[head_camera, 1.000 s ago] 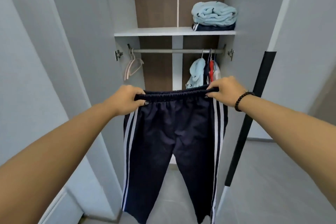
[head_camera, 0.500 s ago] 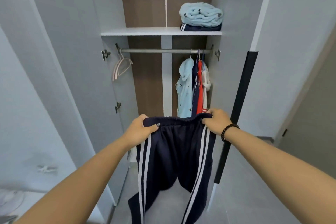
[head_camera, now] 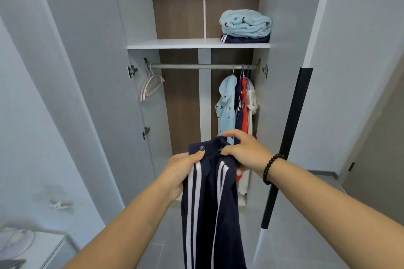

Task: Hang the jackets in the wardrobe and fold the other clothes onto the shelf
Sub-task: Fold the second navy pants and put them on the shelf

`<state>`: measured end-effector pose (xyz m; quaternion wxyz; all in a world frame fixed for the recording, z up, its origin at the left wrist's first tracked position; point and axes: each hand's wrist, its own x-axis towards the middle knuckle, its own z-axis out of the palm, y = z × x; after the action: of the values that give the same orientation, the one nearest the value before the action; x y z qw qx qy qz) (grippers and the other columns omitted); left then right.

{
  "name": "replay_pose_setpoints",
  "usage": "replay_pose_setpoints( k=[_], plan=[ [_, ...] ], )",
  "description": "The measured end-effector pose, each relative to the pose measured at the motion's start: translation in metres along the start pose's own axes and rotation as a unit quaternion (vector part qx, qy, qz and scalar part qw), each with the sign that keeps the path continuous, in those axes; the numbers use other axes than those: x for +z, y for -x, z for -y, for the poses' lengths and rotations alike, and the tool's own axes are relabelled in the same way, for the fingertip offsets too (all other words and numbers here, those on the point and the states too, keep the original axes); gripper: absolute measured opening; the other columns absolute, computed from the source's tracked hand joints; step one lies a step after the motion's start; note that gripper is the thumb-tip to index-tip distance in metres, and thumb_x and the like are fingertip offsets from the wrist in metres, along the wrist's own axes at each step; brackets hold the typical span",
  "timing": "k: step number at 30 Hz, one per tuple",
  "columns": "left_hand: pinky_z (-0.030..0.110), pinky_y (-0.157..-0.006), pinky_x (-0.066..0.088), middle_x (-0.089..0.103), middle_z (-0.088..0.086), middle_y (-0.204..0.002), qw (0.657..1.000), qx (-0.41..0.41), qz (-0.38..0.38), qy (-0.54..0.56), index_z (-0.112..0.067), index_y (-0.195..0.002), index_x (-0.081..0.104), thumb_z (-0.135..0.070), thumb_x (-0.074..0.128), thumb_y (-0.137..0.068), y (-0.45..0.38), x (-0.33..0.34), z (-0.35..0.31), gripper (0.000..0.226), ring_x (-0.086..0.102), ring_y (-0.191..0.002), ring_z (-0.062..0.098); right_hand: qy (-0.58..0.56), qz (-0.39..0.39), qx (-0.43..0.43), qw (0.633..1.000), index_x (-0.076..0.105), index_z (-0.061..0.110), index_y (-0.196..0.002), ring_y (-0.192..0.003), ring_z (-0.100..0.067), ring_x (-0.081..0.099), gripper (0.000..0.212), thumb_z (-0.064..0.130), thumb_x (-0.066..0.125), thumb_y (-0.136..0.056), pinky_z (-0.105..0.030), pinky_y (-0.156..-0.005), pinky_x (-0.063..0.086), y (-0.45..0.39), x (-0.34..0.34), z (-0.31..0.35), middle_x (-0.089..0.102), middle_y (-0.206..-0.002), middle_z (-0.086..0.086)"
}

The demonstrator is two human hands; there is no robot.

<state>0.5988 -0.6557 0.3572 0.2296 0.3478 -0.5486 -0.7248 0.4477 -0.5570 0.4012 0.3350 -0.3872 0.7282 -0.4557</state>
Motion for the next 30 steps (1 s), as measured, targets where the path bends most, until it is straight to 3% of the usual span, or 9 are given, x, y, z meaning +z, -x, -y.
replay_pose_setpoints(
  k=[3, 7, 10, 12, 16, 18, 21, 26, 30],
  plan=[
    [0.035, -0.080, 0.058, 0.073, 0.016, -0.104, 0.997, 0.049, 0.054, 0.017, -0.006, -0.110, 0.071, -0.030, 0.059, -0.095, 0.010, 0.008, -0.003, 0.031, 0.072, -0.093, 0.028, -0.030, 0.013, -0.043, 0.999, 0.056, 0.028, -0.112, -0.063, -0.022, 0.070, 0.027, 0.017, 0.062, -0.088, -0.028, -0.048, 0.053, 0.010, 0.010, 0.013, 0.060, -0.104, -0.002],
    [0.036, -0.088, 0.054, 0.070, 0.019, -0.112, 0.988, 0.107, 0.108, 0.016, -0.009, -0.116, 0.069, -0.035, 0.057, -0.095, 0.023, 0.004, -0.008, 0.036, 0.068, -0.100, 0.028, -0.106, 0.059, -0.064, 0.991, 0.057, 0.019, -0.111, -0.057, -0.022, 0.066, 0.018, 0.026, 0.055, -0.095, -0.030, -0.051, 0.054, 0.023, 0.009, 0.024, 0.067, -0.080, -0.011],
    [0.030, -0.095, 0.052, 0.069, -0.001, -0.118, 0.966, 0.170, 0.129, -0.146, -0.026, -0.125, 0.059, -0.029, 0.083, -0.073, 0.032, -0.002, -0.012, 0.057, 0.064, -0.111, 0.015, -0.166, 0.100, -0.071, 0.978, 0.056, 0.012, -0.119, -0.063, -0.026, 0.068, 0.023, 0.016, 0.043, -0.100, -0.031, -0.055, 0.057, 0.027, 0.004, 0.029, 0.065, -0.076, -0.017],
    [0.023, -0.095, 0.050, 0.065, -0.010, -0.120, 0.945, 0.200, 0.100, -0.241, -0.031, -0.127, 0.051, -0.020, 0.087, -0.069, 0.033, -0.001, -0.011, 0.070, 0.060, -0.113, 0.005, -0.170, 0.121, -0.082, 0.974, 0.058, 0.008, -0.118, -0.067, -0.029, 0.069, 0.026, 0.008, 0.038, -0.100, -0.029, -0.058, 0.057, 0.028, 0.004, 0.031, 0.065, -0.075, -0.016],
    [0.018, -0.096, 0.047, 0.058, -0.007, -0.123, 0.936, 0.259, 0.057, -0.232, -0.028, -0.135, 0.042, -0.002, 0.067, -0.088, 0.035, -0.002, -0.010, 0.059, 0.057, -0.115, 0.006, -0.103, 0.130, -0.118, 0.979, 0.063, 0.015, -0.110, -0.074, -0.022, 0.071, 0.035, -0.004, 0.038, -0.096, -0.024, -0.063, 0.058, 0.027, 0.004, 0.030, 0.068, -0.079, -0.009],
    [0.016, -0.095, 0.047, 0.055, -0.017, -0.128, 0.938, 0.271, 0.068, -0.208, -0.034, -0.143, 0.033, -0.002, 0.064, -0.090, 0.034, -0.008, -0.012, 0.069, 0.053, -0.119, -0.002, 0.009, 0.037, -0.213, 0.976, 0.066, 0.023, -0.107, -0.080, -0.011, 0.068, 0.037, -0.005, 0.048, -0.091, -0.020, -0.071, 0.055, 0.024, -0.001, 0.022, 0.069, -0.085, 0.001],
    [0.011, -0.092, 0.046, 0.051, -0.038, -0.124, 0.926, 0.297, 0.089, -0.214, -0.049, -0.143, 0.028, -0.010, 0.063, -0.093, 0.038, -0.018, -0.023, 0.072, 0.051, -0.121, -0.007, 0.151, -0.075, -0.332, 0.928, 0.063, 0.036, -0.104, -0.095, -0.001, 0.057, 0.037, 0.005, 0.063, -0.083, -0.019, -0.082, 0.048, 0.019, -0.010, 0.009, 0.061, -0.101, 0.013],
    [0.028, -0.100, 0.049, 0.058, -0.016, -0.125, 0.922, 0.310, 0.104, -0.207, -0.046, -0.130, 0.046, -0.008, 0.062, -0.094, 0.045, -0.043, -0.046, 0.055, 0.058, -0.119, 0.010, 0.208, -0.042, -0.329, 0.920, 0.045, 0.049, -0.115, -0.125, 0.002, 0.037, 0.051, 0.047, 0.071, -0.071, -0.026, -0.104, 0.035, 0.009, -0.012, -0.009, 0.040, -0.125, 0.031],
    [0.021, -0.092, 0.050, 0.058, -0.014, -0.123, 0.922, 0.282, 0.129, -0.232, -0.044, -0.122, 0.053, 0.000, 0.060, -0.093, 0.054, -0.067, -0.060, 0.053, 0.058, -0.116, 0.010, 0.215, -0.021, -0.355, 0.909, 0.043, 0.050, -0.115, -0.122, 0.009, 0.037, 0.055, 0.041, 0.076, -0.072, -0.013, -0.099, 0.033, 0.001, 0.001, -0.003, 0.039, -0.124, 0.030]
  ],
)
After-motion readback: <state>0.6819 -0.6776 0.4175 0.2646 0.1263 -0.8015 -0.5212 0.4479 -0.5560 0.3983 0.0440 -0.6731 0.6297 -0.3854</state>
